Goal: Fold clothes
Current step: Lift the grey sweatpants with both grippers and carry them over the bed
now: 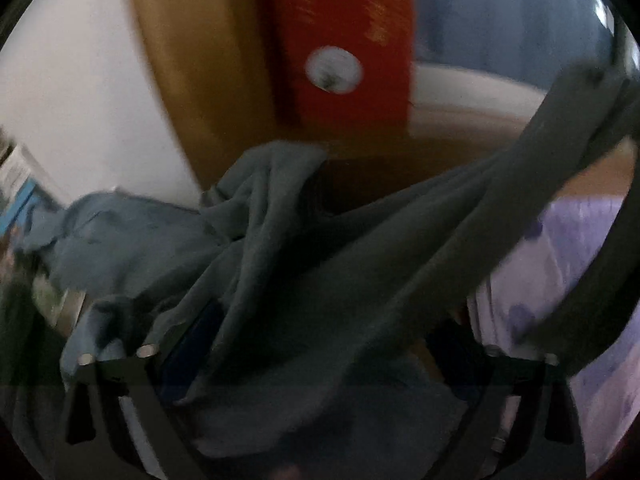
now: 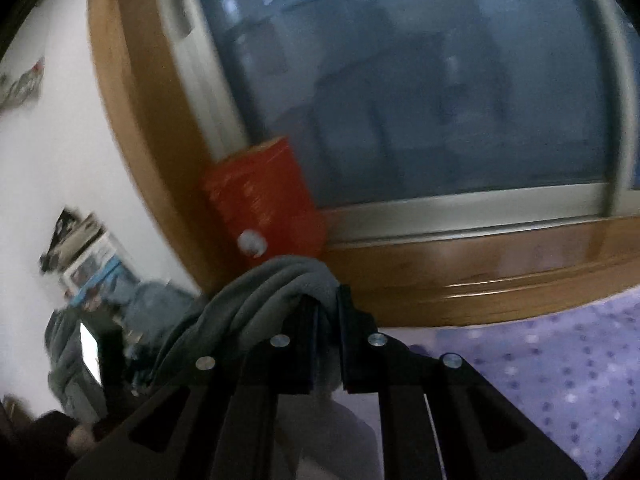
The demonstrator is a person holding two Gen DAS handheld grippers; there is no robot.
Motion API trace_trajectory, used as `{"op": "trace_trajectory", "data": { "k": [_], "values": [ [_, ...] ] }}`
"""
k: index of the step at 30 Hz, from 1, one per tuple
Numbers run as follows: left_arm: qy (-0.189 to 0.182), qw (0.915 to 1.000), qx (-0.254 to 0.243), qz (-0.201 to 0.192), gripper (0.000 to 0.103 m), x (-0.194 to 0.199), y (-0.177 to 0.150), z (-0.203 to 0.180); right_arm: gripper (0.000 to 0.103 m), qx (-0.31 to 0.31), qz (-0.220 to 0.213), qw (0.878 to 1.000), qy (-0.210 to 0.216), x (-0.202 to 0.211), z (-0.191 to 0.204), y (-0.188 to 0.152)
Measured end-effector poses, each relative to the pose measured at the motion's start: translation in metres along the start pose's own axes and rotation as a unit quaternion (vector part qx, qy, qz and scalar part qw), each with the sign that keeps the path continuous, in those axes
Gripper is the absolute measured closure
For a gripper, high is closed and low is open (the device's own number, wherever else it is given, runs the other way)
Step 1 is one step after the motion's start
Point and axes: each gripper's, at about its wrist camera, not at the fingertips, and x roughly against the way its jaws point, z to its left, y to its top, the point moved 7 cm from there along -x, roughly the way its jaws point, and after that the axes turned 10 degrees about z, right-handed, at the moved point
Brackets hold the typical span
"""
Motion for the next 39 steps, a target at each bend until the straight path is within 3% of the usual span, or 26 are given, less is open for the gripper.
{"op": "trace_trajectory", "data": {
  "k": [3, 5, 10, 16, 19, 22, 25, 30, 36, 39],
  "values": [
    [-0.008, 0.9999, -0.007, 0.002, 0.089, -0.004, 0.000, -0.013, 0.096, -0.031, -0.016, 0.999, -0.030, 0.024, -0.034, -0.004],
    [-0.021, 0.9995, 0.000, -0.025, 0.096, 0.009, 0.004, -0.014, 0.096, -0.047, -0.024, 0.998, -0.047, 0.036, -0.047, -0.009],
    [-0.045, 0.9898, 0.035, -0.130, 0.098, 0.079, 0.035, 0.004, 0.096, -0.058, -0.057, 0.994, -0.075, 0.077, -0.058, -0.009],
    [-0.066, 0.9698, 0.070, -0.224, 0.098, 0.163, 0.072, 0.026, 0.096, -0.029, -0.098, 0.991, -0.090, 0.120, -0.042, -0.003],
    [-0.059, 0.9573, 0.073, -0.273, 0.098, 0.205, 0.082, 0.039, 0.096, -0.022, -0.101, 0.991, -0.081, 0.127, -0.037, -0.004],
    [-0.029, 0.9413, 0.085, -0.325, 0.098, 0.246, 0.090, 0.059, 0.095, -0.007, -0.091, 0.994, -0.052, 0.125, -0.024, -0.007],
    [0.002, 0.9198, 0.099, -0.380, 0.098, 0.293, 0.097, 0.084, 0.094, 0.029, -0.072, 0.997, -0.018, 0.112, 0.004, -0.011],
    [0.048, 0.8895, 0.087, -0.446, 0.098, 0.366, 0.106, 0.112, 0.093, 0.100, -0.065, 0.992, 0.028, 0.097, 0.058, -0.014],
    [0.100, 0.8508, 0.037, -0.515, 0.098, 0.437, 0.128, 0.106, 0.093, 0.137, -0.096, 0.984, 0.055, 0.100, 0.098, 0.011],
    [0.091, 0.8331, 0.008, -0.545, 0.098, 0.472, 0.139, 0.097, 0.093, 0.145, -0.123, 0.980, 0.063, 0.109, 0.114, 0.030]
  ]
}}
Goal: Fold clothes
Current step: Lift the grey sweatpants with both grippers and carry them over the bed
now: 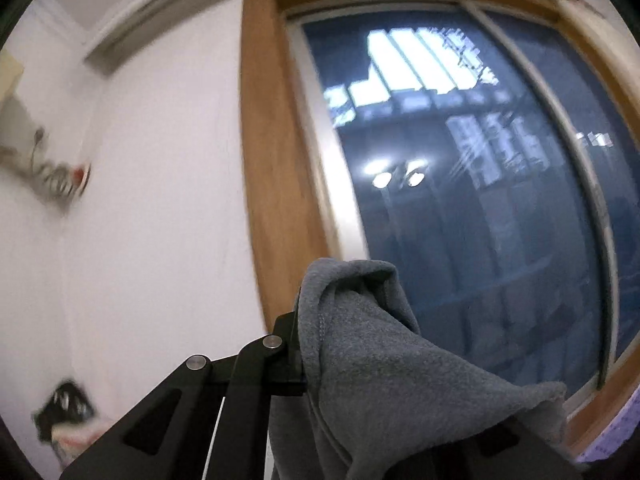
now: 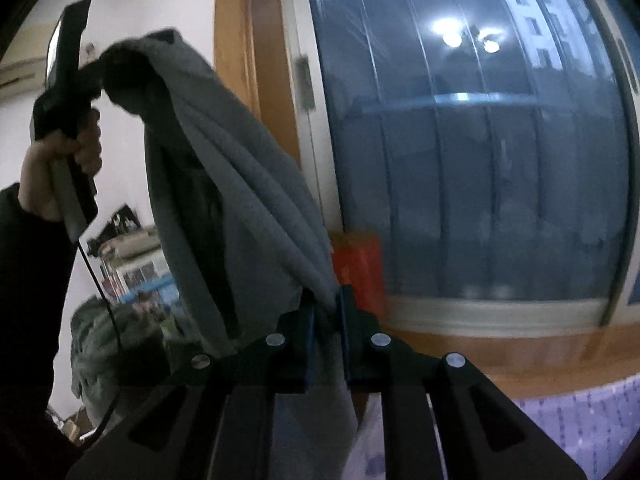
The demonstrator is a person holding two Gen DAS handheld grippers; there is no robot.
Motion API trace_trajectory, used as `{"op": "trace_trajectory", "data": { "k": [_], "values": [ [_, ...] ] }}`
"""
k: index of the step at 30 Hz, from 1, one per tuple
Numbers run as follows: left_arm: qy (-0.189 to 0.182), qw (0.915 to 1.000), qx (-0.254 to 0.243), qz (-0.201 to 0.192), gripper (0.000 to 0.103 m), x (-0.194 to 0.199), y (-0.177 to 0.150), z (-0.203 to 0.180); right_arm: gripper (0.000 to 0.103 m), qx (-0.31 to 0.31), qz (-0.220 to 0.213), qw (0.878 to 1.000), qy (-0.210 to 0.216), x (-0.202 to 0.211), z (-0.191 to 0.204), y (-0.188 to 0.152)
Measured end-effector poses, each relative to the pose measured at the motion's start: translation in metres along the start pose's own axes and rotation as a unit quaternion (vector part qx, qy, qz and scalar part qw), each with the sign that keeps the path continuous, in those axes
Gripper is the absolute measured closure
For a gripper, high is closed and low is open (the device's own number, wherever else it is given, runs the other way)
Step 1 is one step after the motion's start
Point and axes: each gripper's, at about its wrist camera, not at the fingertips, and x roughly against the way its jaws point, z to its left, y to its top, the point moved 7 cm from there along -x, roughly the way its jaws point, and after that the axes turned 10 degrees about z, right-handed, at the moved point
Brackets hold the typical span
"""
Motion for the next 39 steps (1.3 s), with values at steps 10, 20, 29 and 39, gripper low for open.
{"op": "trace_trajectory", "data": {
  "k": [10, 20, 29, 39],
  "values": [
    [-0.076, 0.9950, -0.045, -0.046, 0.097, 0.027, 0.017, -0.053, 0.093, -0.065, -0.038, 0.996, -0.055, 0.028, -0.042, 0.010],
    [-0.224, 0.9708, 0.022, 0.083, 0.097, 0.058, -0.037, -0.153, 0.088, -0.111, 0.017, 0.986, -0.123, 0.069, -0.159, -0.056],
    [-0.306, 0.9140, 0.058, 0.260, 0.097, 0.053, -0.104, -0.331, 0.087, -0.168, 0.091, 0.963, -0.189, 0.135, -0.341, -0.136],
    [-0.388, 0.8219, 0.035, 0.416, 0.096, 0.065, -0.201, -0.532, 0.087, -0.256, 0.226, 0.890, -0.301, 0.153, -0.497, -0.260]
  ]
}}
